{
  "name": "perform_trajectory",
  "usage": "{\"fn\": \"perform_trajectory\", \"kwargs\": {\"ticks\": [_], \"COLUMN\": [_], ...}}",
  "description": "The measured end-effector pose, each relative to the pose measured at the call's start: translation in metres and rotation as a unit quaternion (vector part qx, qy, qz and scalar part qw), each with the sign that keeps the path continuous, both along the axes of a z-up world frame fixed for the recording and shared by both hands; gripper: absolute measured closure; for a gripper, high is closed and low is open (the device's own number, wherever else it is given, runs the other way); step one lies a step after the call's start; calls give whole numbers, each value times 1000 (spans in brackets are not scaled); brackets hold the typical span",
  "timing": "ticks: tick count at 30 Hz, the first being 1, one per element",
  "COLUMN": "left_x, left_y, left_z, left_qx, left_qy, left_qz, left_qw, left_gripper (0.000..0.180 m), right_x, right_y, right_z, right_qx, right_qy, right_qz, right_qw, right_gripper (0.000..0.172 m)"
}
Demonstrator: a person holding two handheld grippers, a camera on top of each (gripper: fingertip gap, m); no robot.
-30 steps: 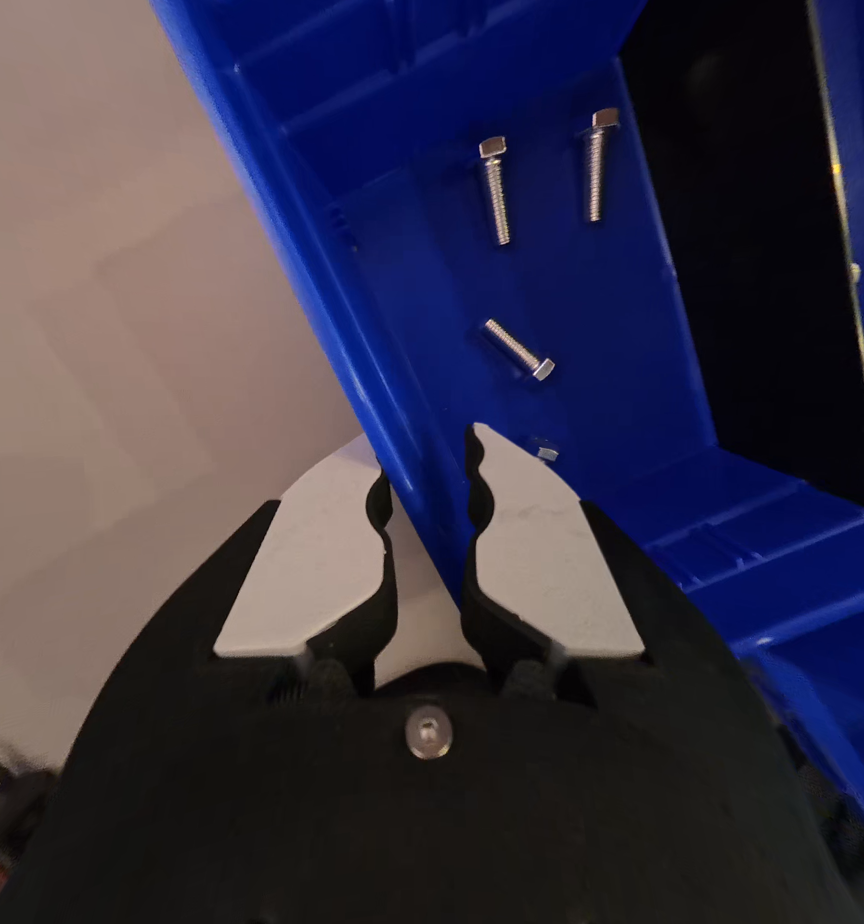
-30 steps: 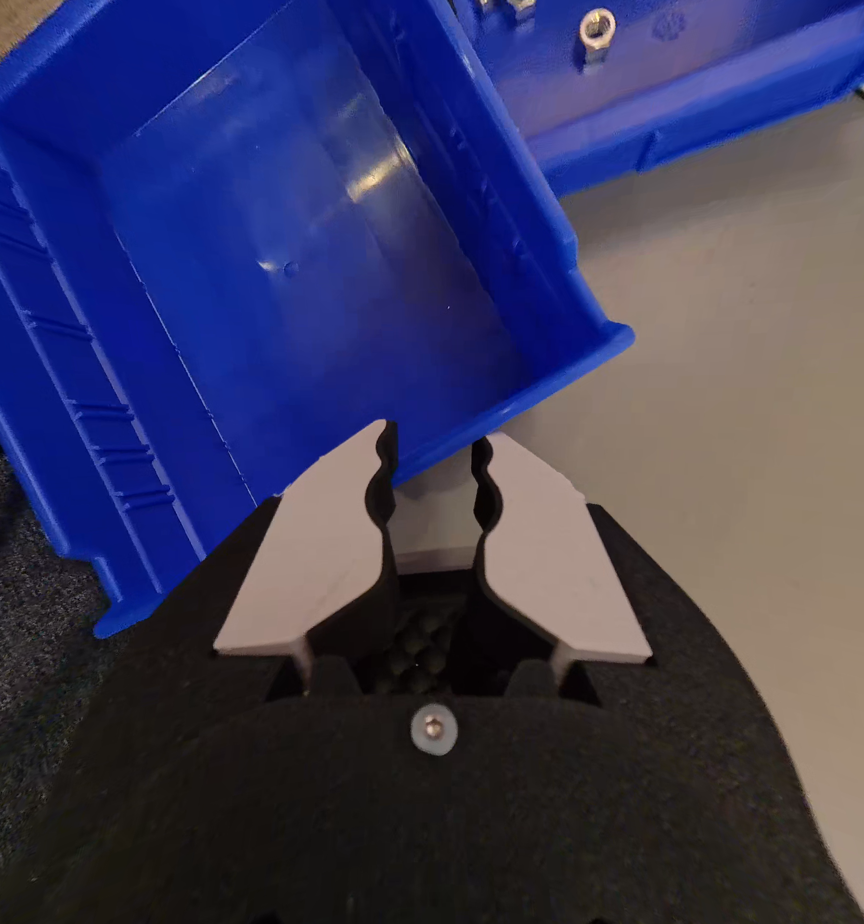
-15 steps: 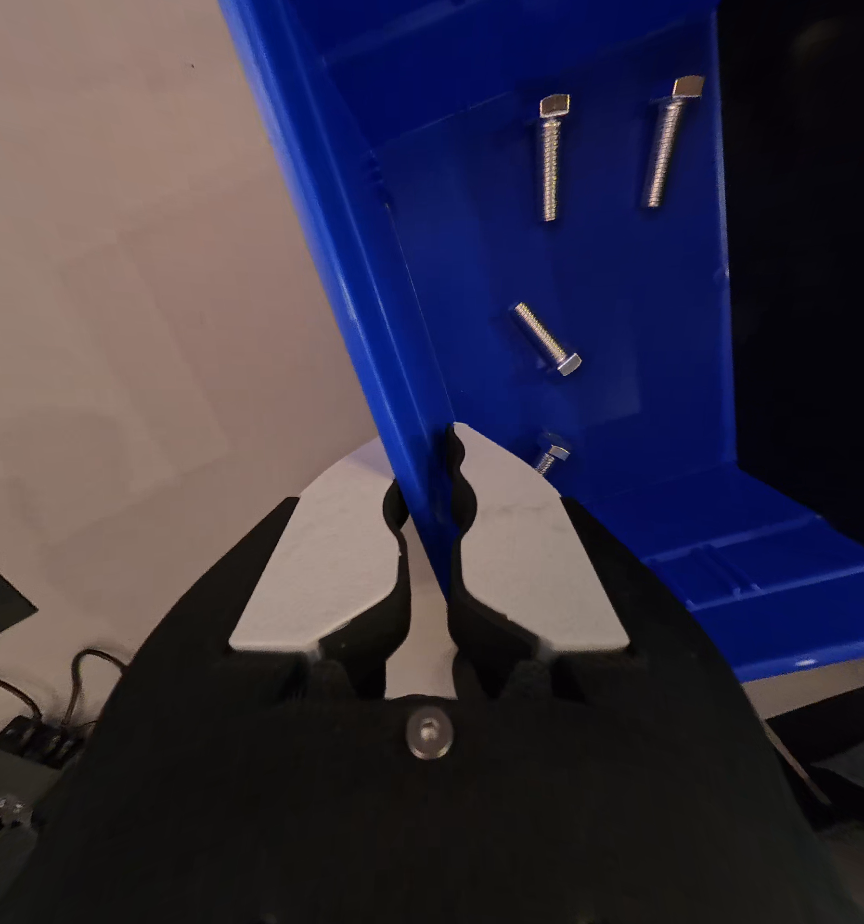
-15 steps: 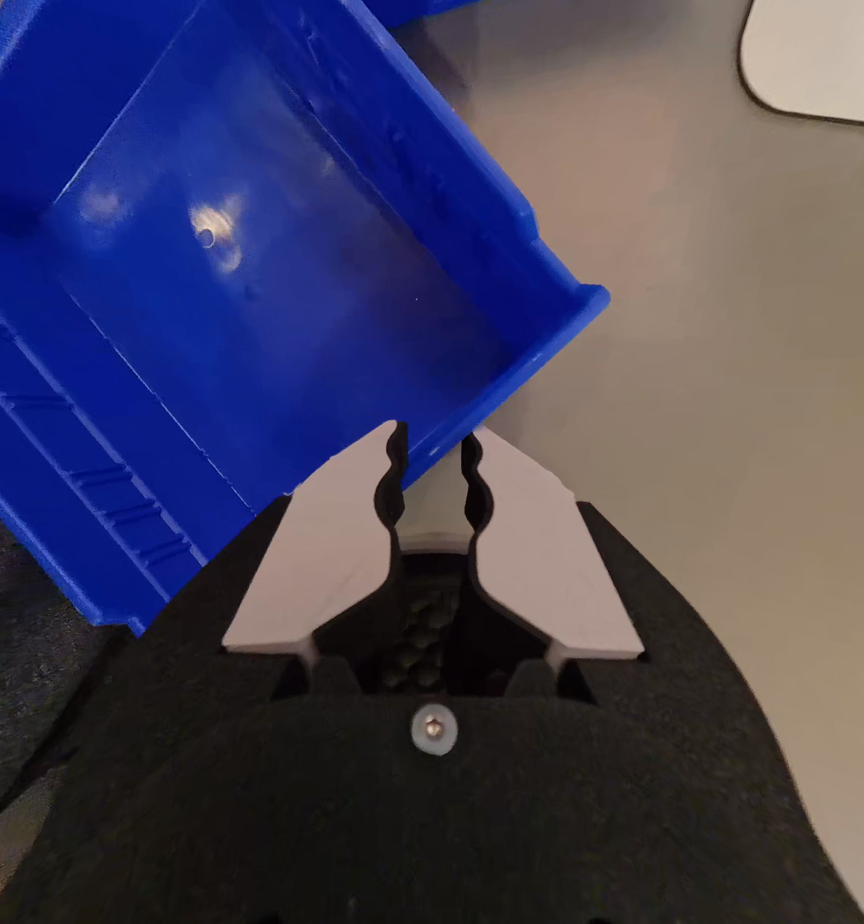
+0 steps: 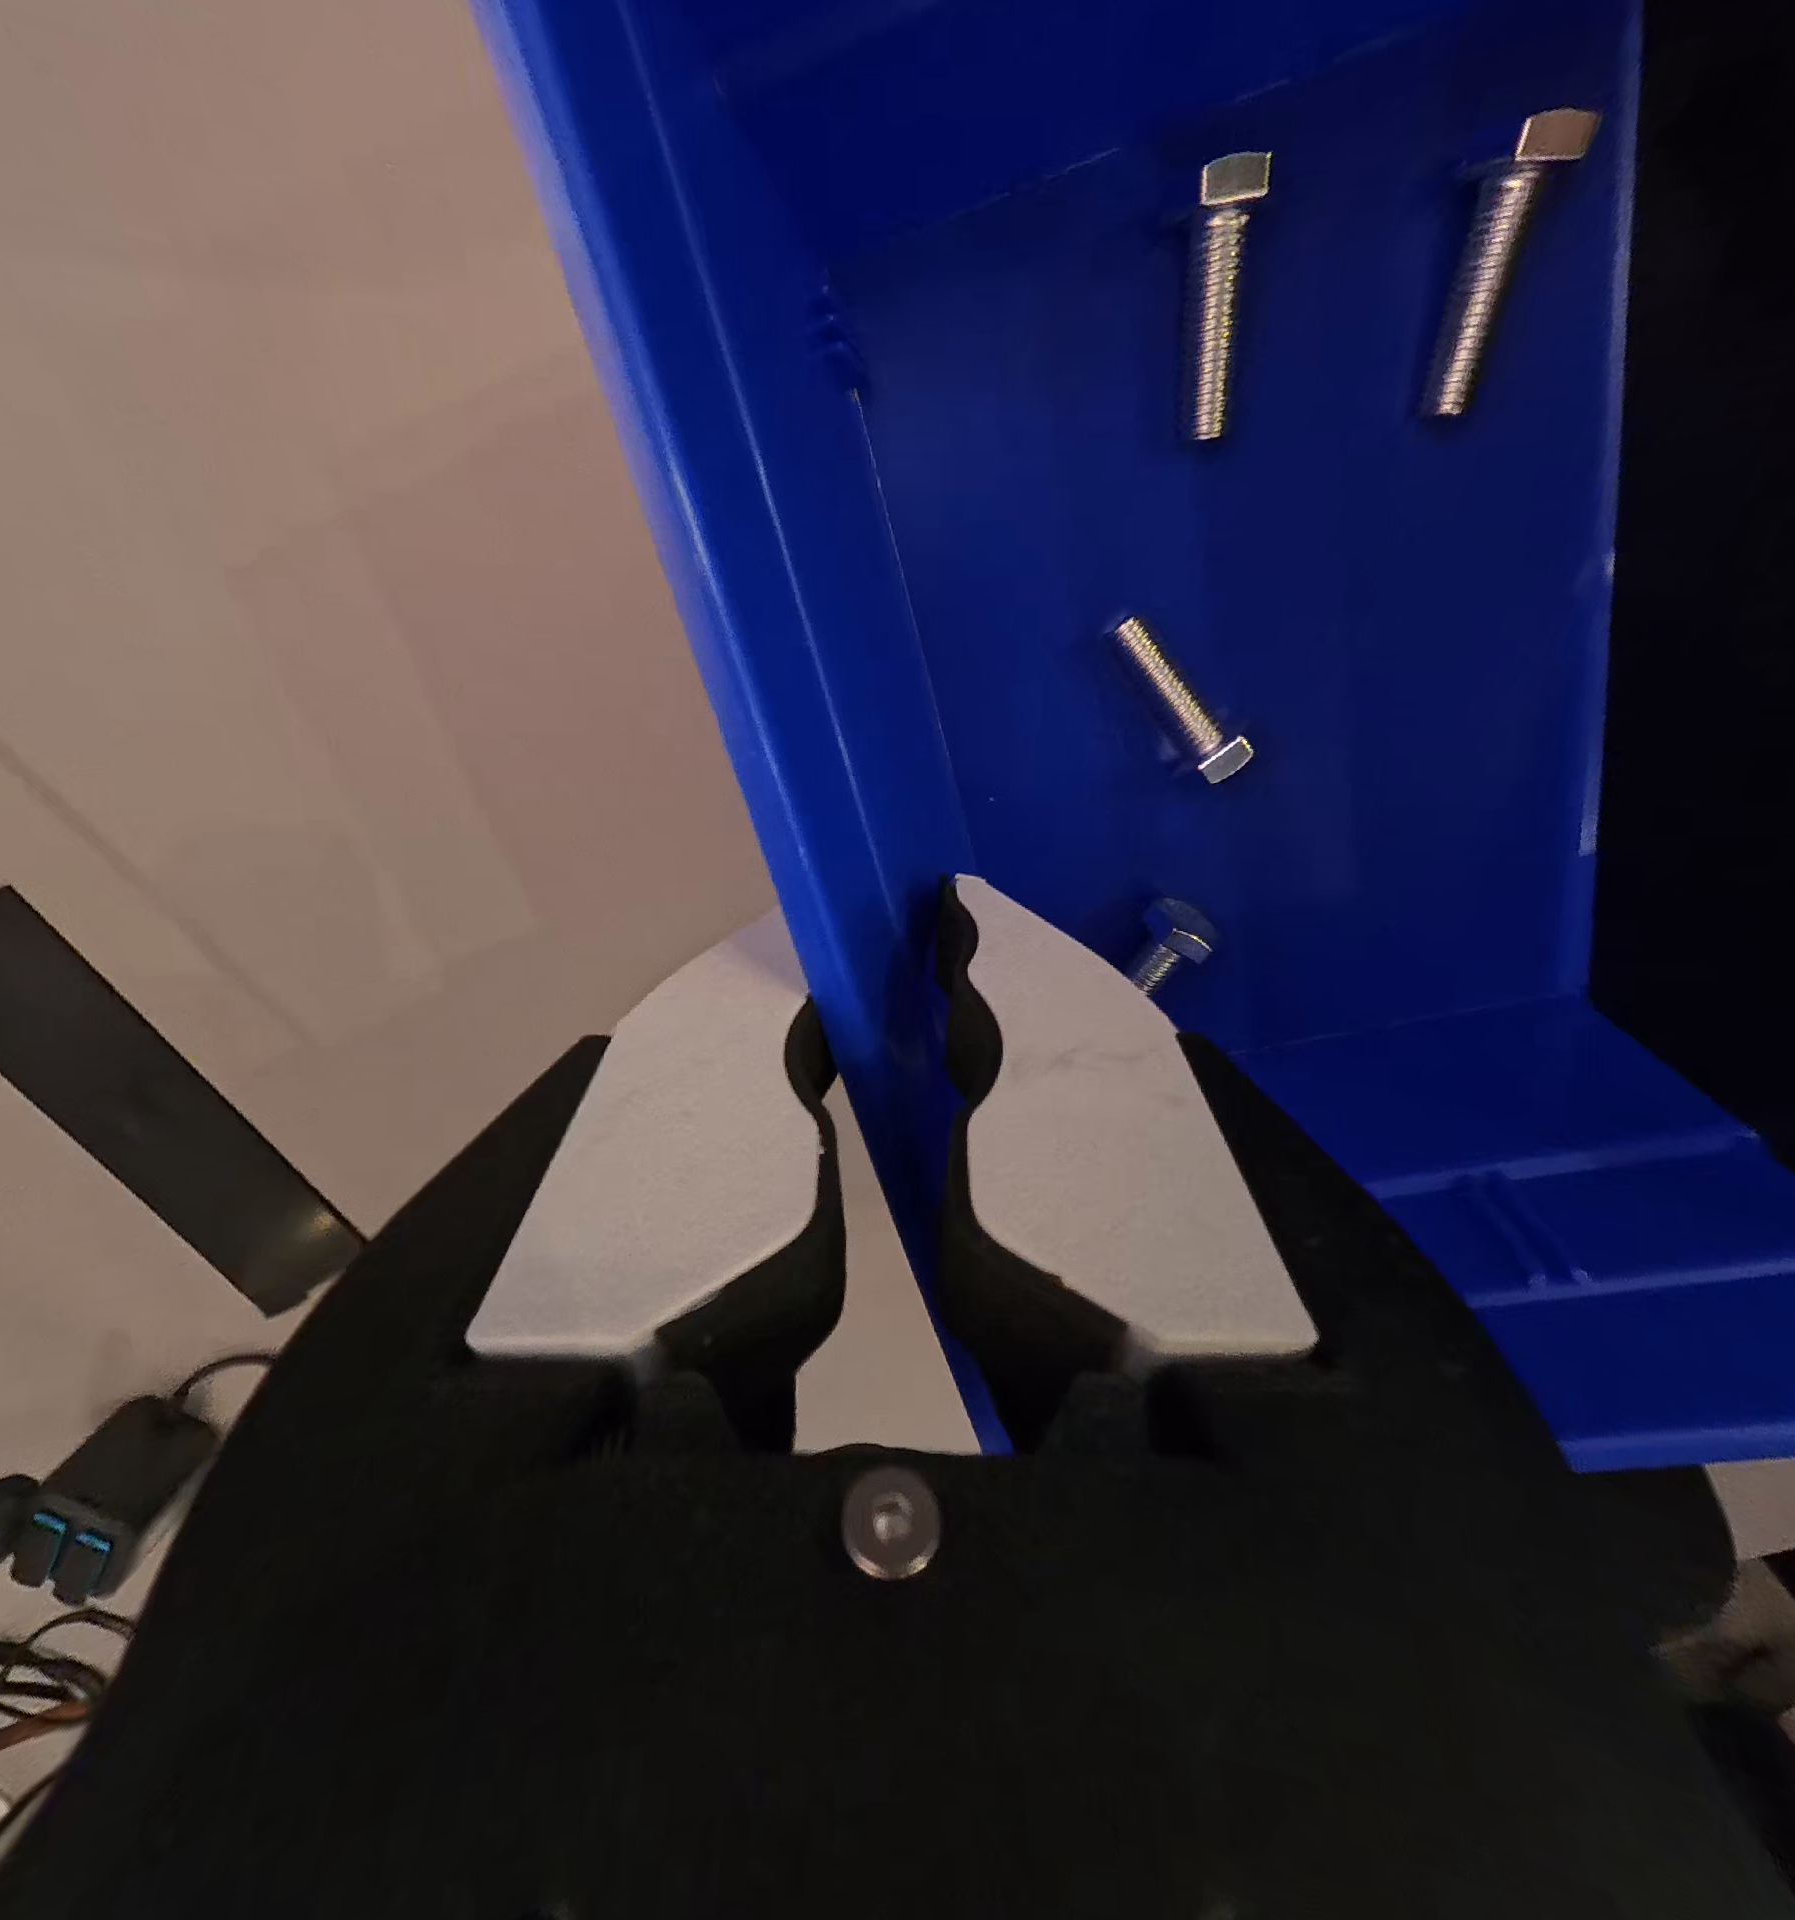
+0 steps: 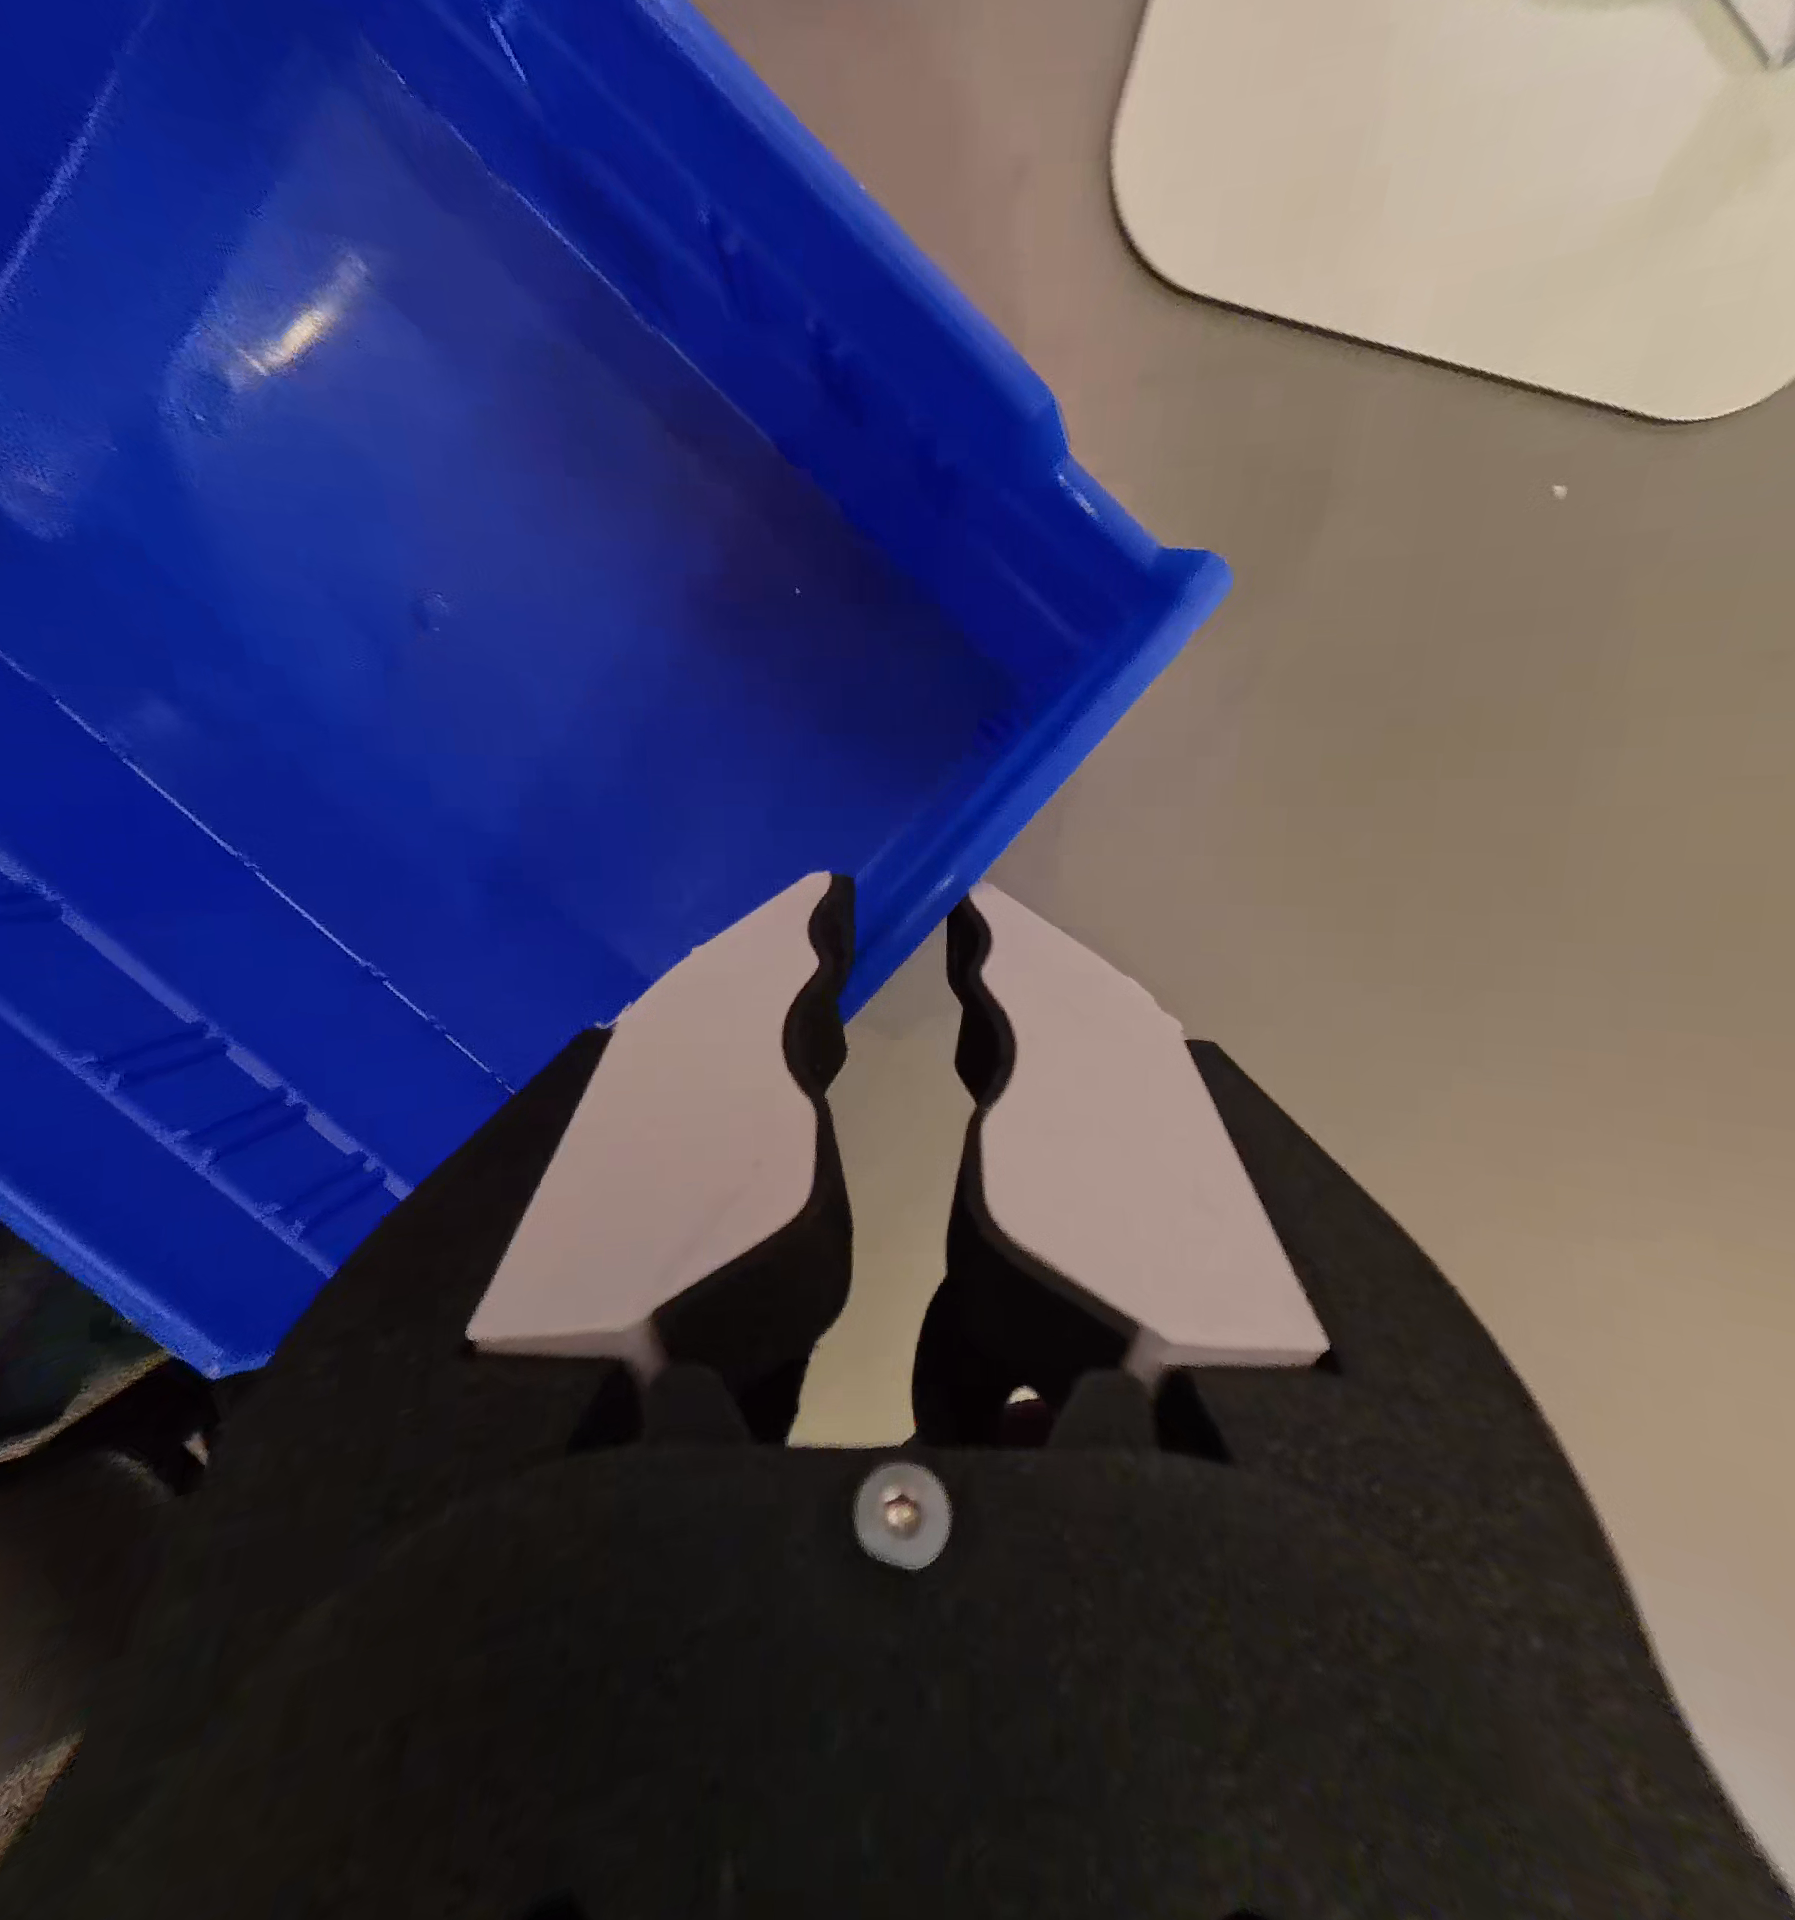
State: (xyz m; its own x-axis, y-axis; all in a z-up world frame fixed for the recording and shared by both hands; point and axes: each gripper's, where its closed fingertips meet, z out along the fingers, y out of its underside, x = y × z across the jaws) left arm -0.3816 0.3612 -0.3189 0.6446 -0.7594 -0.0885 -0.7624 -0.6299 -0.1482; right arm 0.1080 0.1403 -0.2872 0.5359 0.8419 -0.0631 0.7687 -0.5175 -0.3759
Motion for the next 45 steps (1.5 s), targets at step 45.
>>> {"fn": "perform_trajectory", "kwargs": {"ticks": [45], "left_x": [53], "left_y": [178], "left_z": [-1], "left_qx": [76], "left_qy": [192], "left_qz": [-207], "left_qw": [956], "left_gripper": [151], "right_x": [261], "right_y": [249], "right_z": [2], "right_qx": [96], "right_qy": [-299], "right_qz": [165], "right_qw": [935], "right_gripper": [158]}}
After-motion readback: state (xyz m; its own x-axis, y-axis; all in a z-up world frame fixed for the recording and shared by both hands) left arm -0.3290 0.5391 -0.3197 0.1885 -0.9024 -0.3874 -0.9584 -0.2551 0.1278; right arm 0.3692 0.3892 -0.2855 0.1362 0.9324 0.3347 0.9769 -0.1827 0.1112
